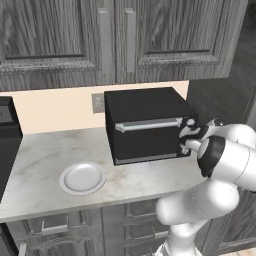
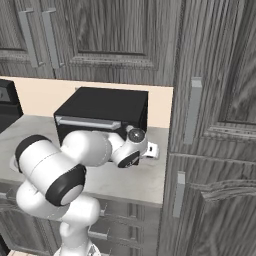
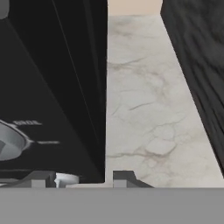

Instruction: Pick up the bagel from the plate, place it on the toaster oven rack, close the door, and set the timer.

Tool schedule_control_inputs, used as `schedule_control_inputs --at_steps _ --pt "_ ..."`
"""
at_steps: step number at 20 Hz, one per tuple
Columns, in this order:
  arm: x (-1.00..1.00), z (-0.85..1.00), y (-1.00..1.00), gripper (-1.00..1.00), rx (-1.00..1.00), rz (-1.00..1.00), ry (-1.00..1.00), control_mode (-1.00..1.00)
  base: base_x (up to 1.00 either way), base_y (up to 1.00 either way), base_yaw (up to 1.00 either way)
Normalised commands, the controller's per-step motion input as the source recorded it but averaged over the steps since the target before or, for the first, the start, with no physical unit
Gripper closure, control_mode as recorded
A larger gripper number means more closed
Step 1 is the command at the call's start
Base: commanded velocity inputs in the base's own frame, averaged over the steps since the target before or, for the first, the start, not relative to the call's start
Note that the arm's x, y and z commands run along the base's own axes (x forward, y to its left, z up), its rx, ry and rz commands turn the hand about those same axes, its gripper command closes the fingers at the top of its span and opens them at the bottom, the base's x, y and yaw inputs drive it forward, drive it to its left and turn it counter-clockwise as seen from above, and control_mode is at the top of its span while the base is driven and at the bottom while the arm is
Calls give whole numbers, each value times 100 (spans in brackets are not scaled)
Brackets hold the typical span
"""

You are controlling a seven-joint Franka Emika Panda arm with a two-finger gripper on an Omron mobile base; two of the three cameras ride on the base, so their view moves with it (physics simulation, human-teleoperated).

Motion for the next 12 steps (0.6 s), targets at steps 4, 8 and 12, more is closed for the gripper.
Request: schedule_control_inputs --at_steps 4,8,12 --pt "0 -47 -48 100 0 0 0 -100 0 0 0" --pt "-7 -55 -44 100 0 0 0 -100 0 0 0" --pt "-23 -60 -47 100 0 0 0 -100 0 0 0"
